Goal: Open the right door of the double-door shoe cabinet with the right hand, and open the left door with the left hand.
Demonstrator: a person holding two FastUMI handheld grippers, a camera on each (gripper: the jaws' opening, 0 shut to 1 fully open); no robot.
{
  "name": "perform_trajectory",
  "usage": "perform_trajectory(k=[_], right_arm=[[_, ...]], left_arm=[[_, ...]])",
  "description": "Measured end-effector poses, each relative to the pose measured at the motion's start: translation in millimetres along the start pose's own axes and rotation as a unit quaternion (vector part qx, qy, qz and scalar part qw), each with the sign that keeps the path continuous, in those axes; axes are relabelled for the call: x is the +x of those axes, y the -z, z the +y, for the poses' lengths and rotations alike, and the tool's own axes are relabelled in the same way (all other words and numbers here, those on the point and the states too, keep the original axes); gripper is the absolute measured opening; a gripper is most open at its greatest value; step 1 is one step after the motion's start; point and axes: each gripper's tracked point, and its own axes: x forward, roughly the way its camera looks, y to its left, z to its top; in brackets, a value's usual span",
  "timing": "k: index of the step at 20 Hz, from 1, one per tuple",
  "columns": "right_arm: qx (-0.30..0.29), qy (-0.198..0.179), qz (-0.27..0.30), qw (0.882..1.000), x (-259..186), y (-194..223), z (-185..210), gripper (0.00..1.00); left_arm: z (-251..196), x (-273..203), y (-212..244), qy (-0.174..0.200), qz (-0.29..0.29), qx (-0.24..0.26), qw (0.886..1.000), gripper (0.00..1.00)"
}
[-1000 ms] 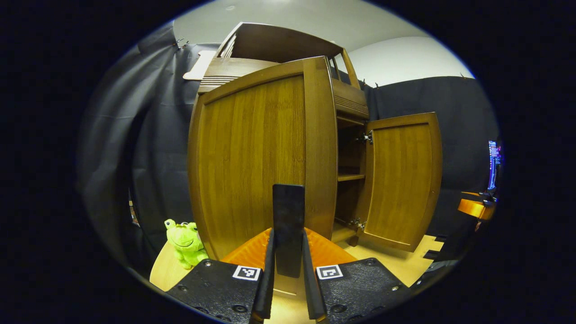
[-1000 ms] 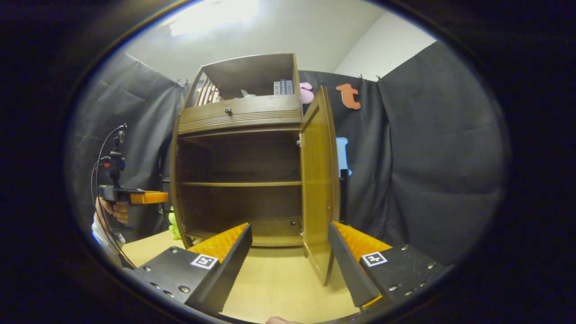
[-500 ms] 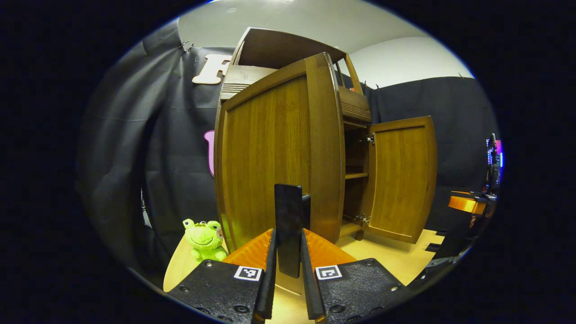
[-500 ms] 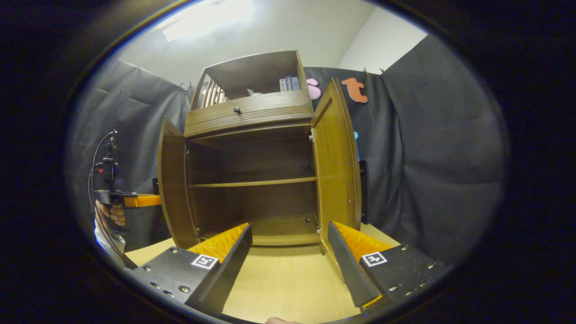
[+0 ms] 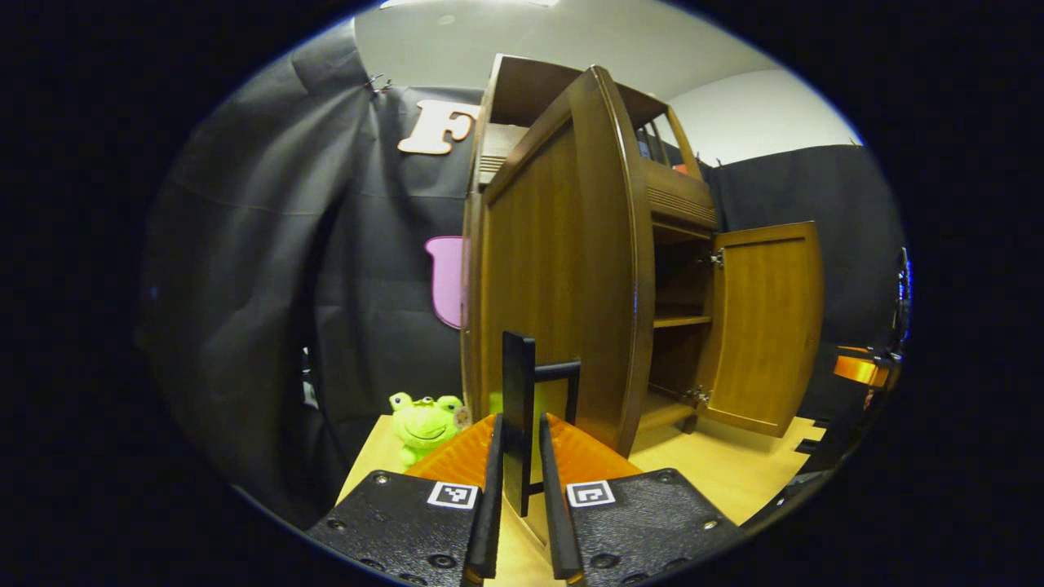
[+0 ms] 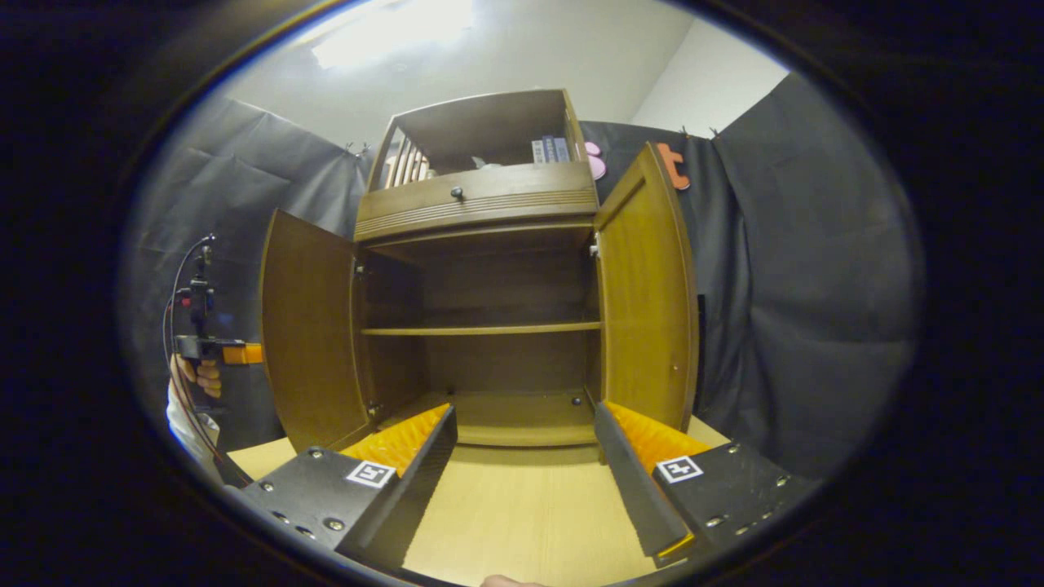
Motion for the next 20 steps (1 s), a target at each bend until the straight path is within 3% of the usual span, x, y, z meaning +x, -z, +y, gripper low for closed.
perform_trajectory(k=[1, 3, 4, 5, 6, 7, 14, 16, 17, 20], right_arm=[[-0.001, 0.002, 0.007, 1.000, 4.0, 3.1, 1.7, 1.00], [-0.009, 0.006, 0.014, 1.000, 10.2, 6.5, 6.9, 1.00], [-0.015, 0.006, 0.014, 1.000, 10.6, 7.6, 10.1, 1.00], [-0.020, 0.004, 0.015, 1.000, 10.7, 7.1, 14.4, 1.00], [-0.025, 0.003, 0.015, 1.000, 11.8, 7.4, 18.2, 1.00], [-0.033, 0.005, 0.015, 0.999, 12.9, 7.1, 19.4, 1.00], [-0.047, 0.028, 0.023, 0.998, 27.7, 8.8, 10.1, 1.00], [-0.051, 0.037, 0.017, 0.998, 26.0, 6.5, 4.9, 1.00], [-0.050, 0.041, 0.011, 0.998, 23.5, 3.4, 2.2, 1.00], [-0.024, 0.036, -0.005, 0.999, 14.7, -3.0, 0.2, 1.00]], left_arm=[[10.5, 3.0, 1.8, -0.007, 0.000, -0.003, 1.000, 0.14], [22.9, -0.1, 0.1, -0.010, -0.007, -0.020, 1.000, 0.18], [26.0, 0.0, 0.5, -0.008, -0.006, -0.026, 1.000, 0.12], [29.1, -1.6, 2.4, -0.007, -0.008, -0.031, 0.999, 0.18], [30.4, -1.2, 1.6, -0.008, -0.008, -0.033, 0.999, 0.12], [30.2, -1.8, 2.5, -0.009, -0.007, -0.033, 0.999, 0.17], [34.2, -6.0, 3.6, -0.046, -0.002, -0.010, 0.999, 0.12], [35.6, -9.7, 4.6, -0.067, 0.005, -0.006, 0.998, 0.19], [37.5, -10.6, 5.1, -0.079, 0.008, -0.011, 0.997, 0.41], [35.5, -13.1, 9.1, -0.105, 0.029, -0.017, 0.994, 0.51]])
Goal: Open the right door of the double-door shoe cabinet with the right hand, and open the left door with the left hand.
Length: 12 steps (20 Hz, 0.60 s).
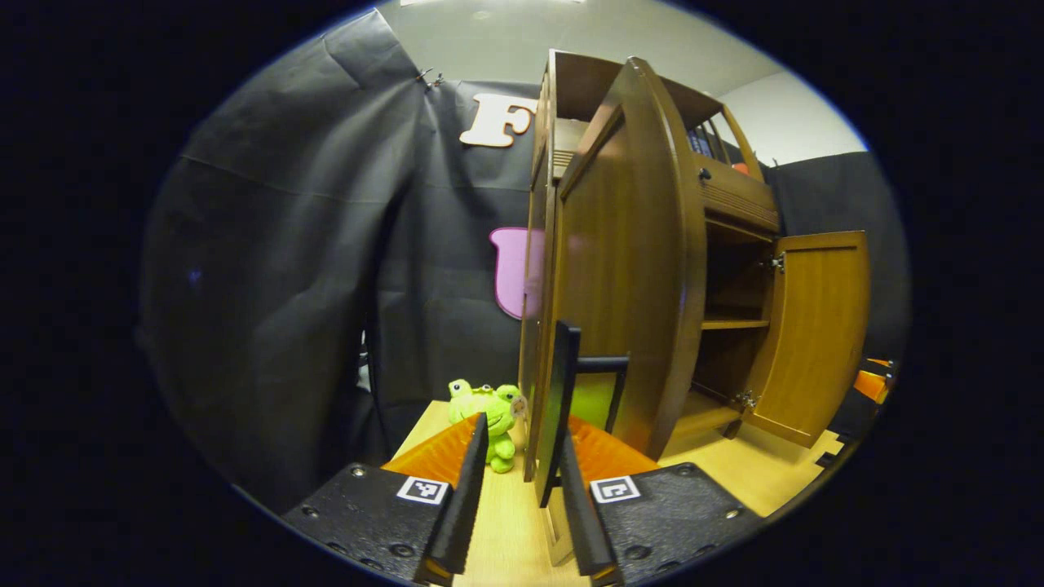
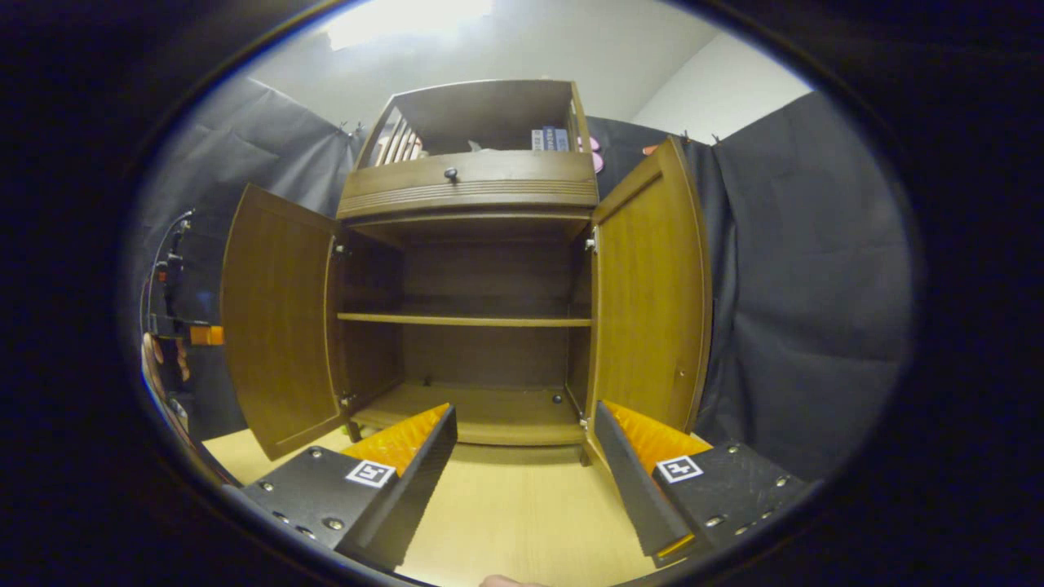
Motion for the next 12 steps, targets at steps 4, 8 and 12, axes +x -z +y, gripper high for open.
perform_trajectory(k=[4, 8, 12], right_arm=[[0.004, -0.007, 0.001, 1.000, -4.1, 8.4, -4.6, 1.00], [0.008, 0.001, 0.010, 1.000, -1.8, 16.9, -15.5, 1.00], [0.011, 0.003, 0.007, 1.000, -4.5, 12.8, -17.3, 1.00]], left_arm=[[-5.5, -11.6, -13.0, -0.001, -0.023, 0.019, 1.000, 0.61], [22.7, -37.9, -30.5, -0.043, -0.056, 0.017, 0.997, 0.65], [20.2, -62.6, -48.6, -0.058, -0.068, 0.010, 0.996, 0.95]])
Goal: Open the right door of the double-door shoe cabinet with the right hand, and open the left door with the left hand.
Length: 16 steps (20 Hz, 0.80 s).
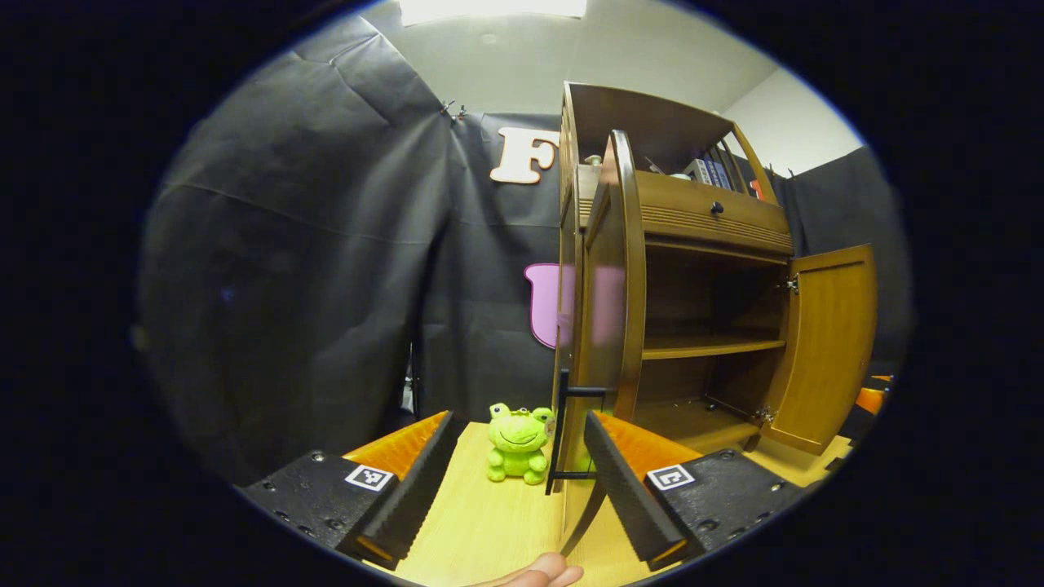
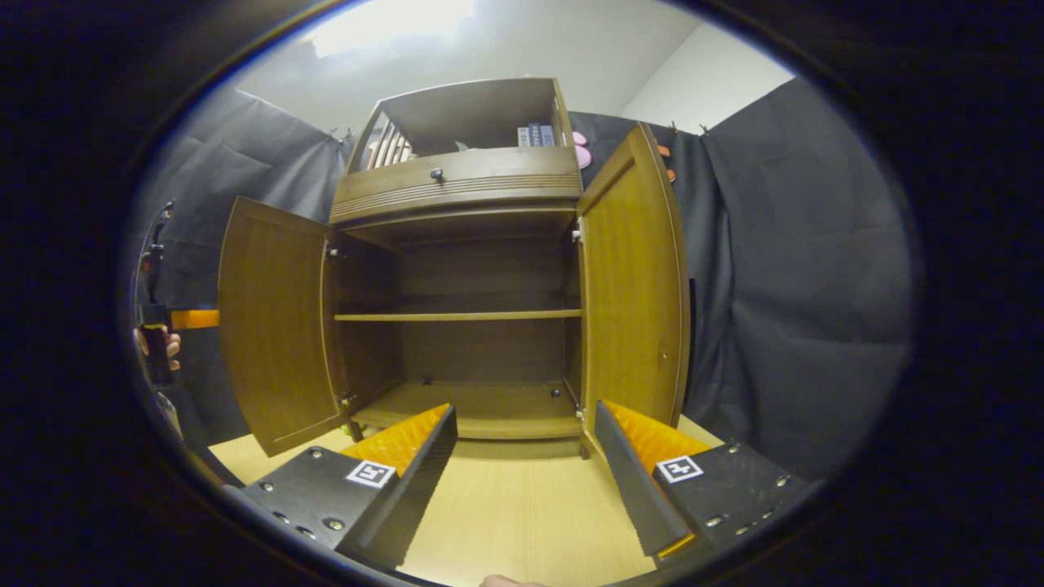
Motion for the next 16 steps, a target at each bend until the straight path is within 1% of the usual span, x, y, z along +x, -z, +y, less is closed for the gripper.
perform_trajectory(k=[1, 2, 3, 4, 9, 10, 11, 13, 16], right_arm=[[-0.001, -0.002, -0.005, 1.000, -0.6, -4.0, 1.6, 1.00], [0.000, -0.003, -0.008, 1.000, -1.0, -7.0, 2.3, 1.00], [0.002, -0.003, -0.012, 1.000, -1.2, -10.4, 3.2, 1.00], [0.004, -0.003, -0.014, 1.000, -1.3, -13.1, 4.5, 1.00], [-0.006, -0.004, -0.014, 1.000, -2.4, -20.4, 11.6, 1.00], [-0.005, -0.002, -0.015, 1.000, -1.3, -22.7, 10.3, 1.00], [-0.002, 0.002, -0.018, 1.000, 0.1, -27.2, 8.7, 1.00], [0.009, 0.010, -0.022, 1.000, 1.6, -36.2, 4.3, 1.00], [0.025, 0.016, -0.036, 0.999, 1.0, -54.3, -0.5, 1.00]], left_arm=[[2.2, -4.1, -6.5, -0.010, -0.005, 0.001, 1.000, 0.97], [2.4, -7.5, -12.7, -0.020, -0.008, 0.002, 1.000, 0.93], [-0.6, -12.4, -18.3, -0.029, -0.010, 0.003, 1.000, 0.96], [-5.6, -17.3, -22.5, -0.030, -0.010, 0.004, 0.999, 0.92], [-47.9, -42.9, -69.4, -0.007, -0.056, -0.012, 0.998, 0.92], [-57.4, -44.6, -75.5, 0.000, -0.062, -0.016, 0.998, 0.95], [-67.9, -46.2, -79.7, 0.008, -0.065, -0.016, 0.998, 0.92], [-86.1, -47.9, -83.9, 0.018, -0.067, -0.021, 0.997, 0.92], [-124.1, -46.8, -93.5, 0.046, -0.075, -0.031, 0.996, 0.92]])
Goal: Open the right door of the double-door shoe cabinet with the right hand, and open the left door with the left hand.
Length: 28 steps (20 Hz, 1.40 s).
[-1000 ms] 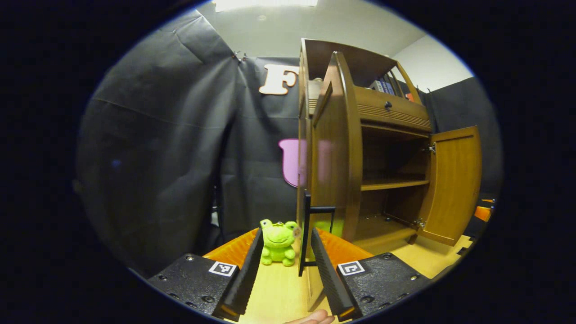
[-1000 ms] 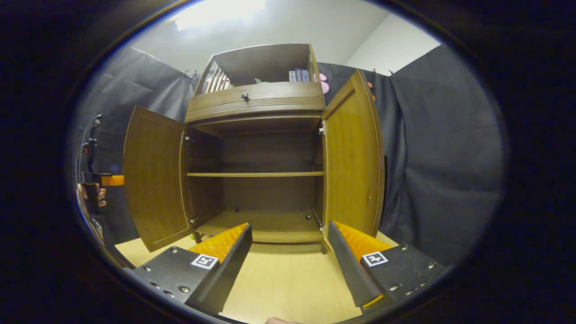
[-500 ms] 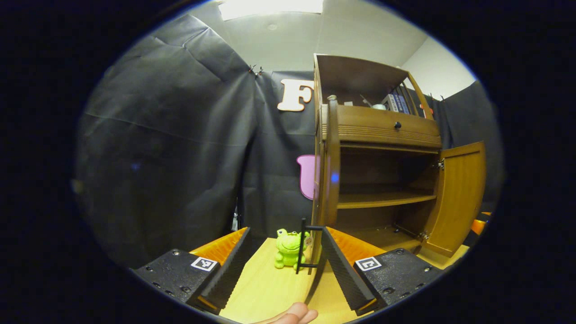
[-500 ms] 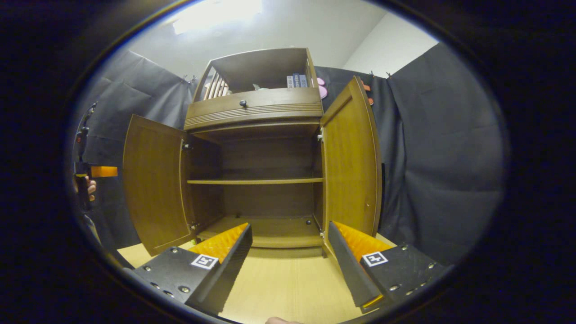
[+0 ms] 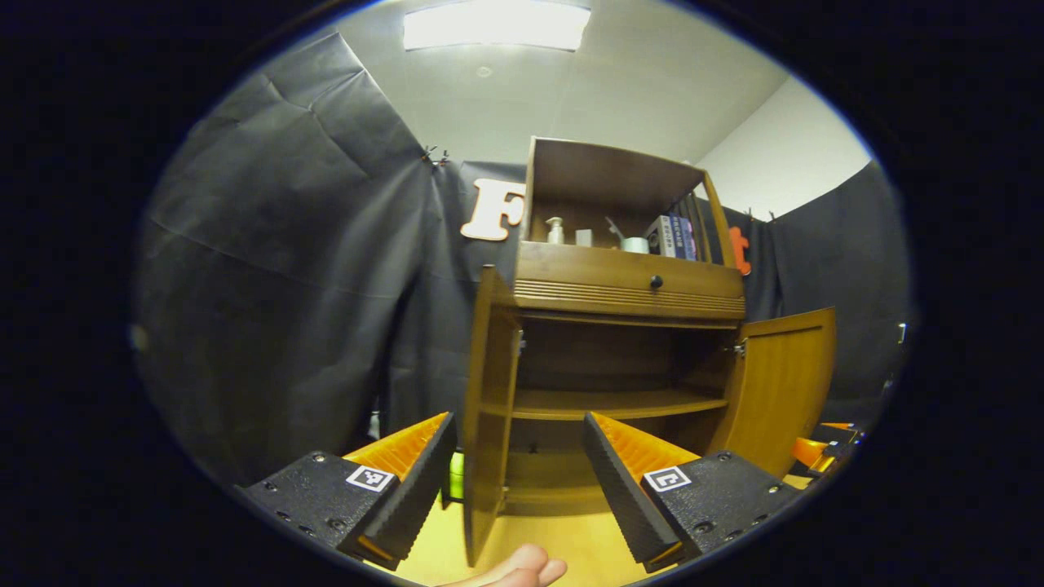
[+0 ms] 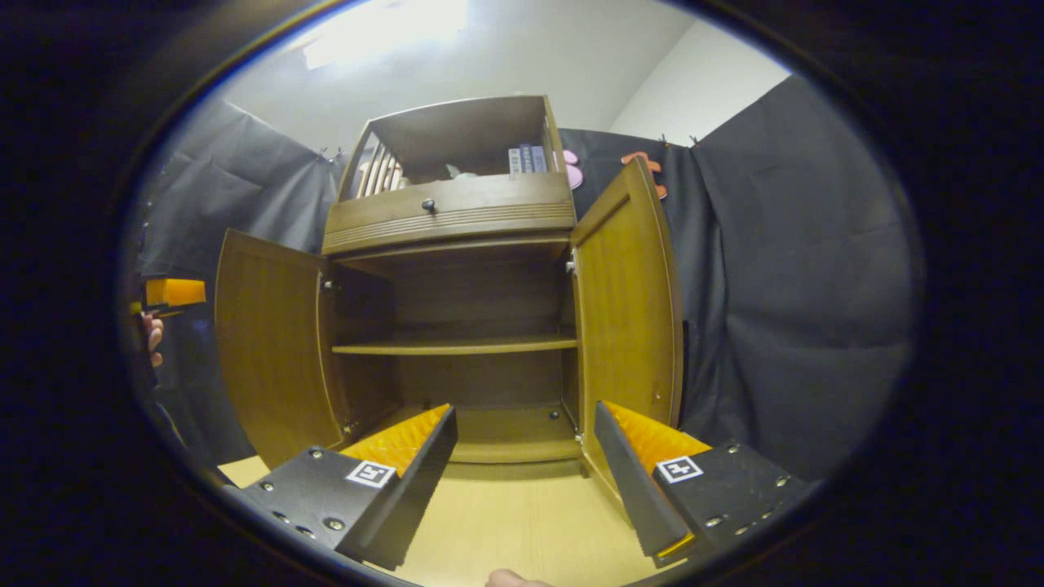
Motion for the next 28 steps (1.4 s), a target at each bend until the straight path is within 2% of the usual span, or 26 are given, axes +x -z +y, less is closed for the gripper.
perform_trajectory(k=[4, 8, 11, 14, 15, 16, 17, 18, 19, 22, 23, 26, 28], right_arm=[[0.006, 0.009, -0.010, 1.000, 1.2, -13.9, -1.6, 1.00], [0.008, 0.008, -0.014, 1.000, 7.8, -19.8, 1.6, 1.00], [0.008, 0.003, -0.023, 1.000, 9.7, -23.6, 8.5, 1.00], [0.013, -0.006, -0.018, 1.000, 9.1, -7.6, 13.9, 1.00], [0.014, 0.001, -0.017, 1.000, 8.5, -3.8, 10.7, 0.97], [0.019, 0.017, -0.025, 0.999, 7.1, -5.1, 2.7, 1.00], [0.025, 0.032, -0.035, 0.999, 4.1, -7.4, -5.2, 0.97], [0.029, 0.036, -0.044, 0.998, -1.9, -8.8, -6.1, 1.00], [0.031, 0.030, -0.048, 0.998, -5.9, -9.1, -2.5, 1.00], [0.000, 0.013, -0.040, 0.999, -9.2, -2.7, 4.3, 1.00], [-0.006, 0.011, -0.038, 0.999, -10.3, -2.5, 4.6, 1.00], [-0.008, -0.041, -0.034, 0.999, -24.7, 1.0, 32.0, 1.00], [-0.016, -0.051, -0.035, 0.998, -27.7, 0.2, 34.9, 0.98]], left_arm=[[-38.4, 21.5, 10.6, 0.006, 0.005, 0.007, 1.000, 0.92], [-90.6, 41.4, 50.8, 0.044, 0.048, -0.001, 0.998, 0.92], [-107.3, 54.5, 75.2, 0.039, 0.051, 0.015, 0.998, 0.92], [-128.2, 57.7, 112.8, 0.045, 0.075, 0.023, 0.996, 0.92], [-134.4, 57.1, 125.8, 0.046, 0.087, 0.025, 0.995, 0.96], [-139.1, 56.6, 135.8, 0.044, 0.094, 0.027, 0.994, 0.96], [-140.5, 59.0, 141.7, 0.041, 0.094, 0.032, 0.994, 0.92], [-141.1, 61.6, 148.3, 0.036, 0.098, 0.039, 0.994, 0.92], [-142.9, 62.3, 157.2, 0.033, 0.107, 0.044, 0.993, 0.95], [-149.0, 63.0, 165.1, 0.033, 0.122, 0.043, 0.991, 0.93], [-145.8, 63.6, 166.4, 0.028, 0.126, 0.048, 0.991, 0.95], [-134.1, 66.5, 165.4, 0.005, 0.125, 0.052, 0.991, 0.94], [-131.9, 69.1, 165.1, -0.003, 0.124, 0.044, 0.991, 0.96]])
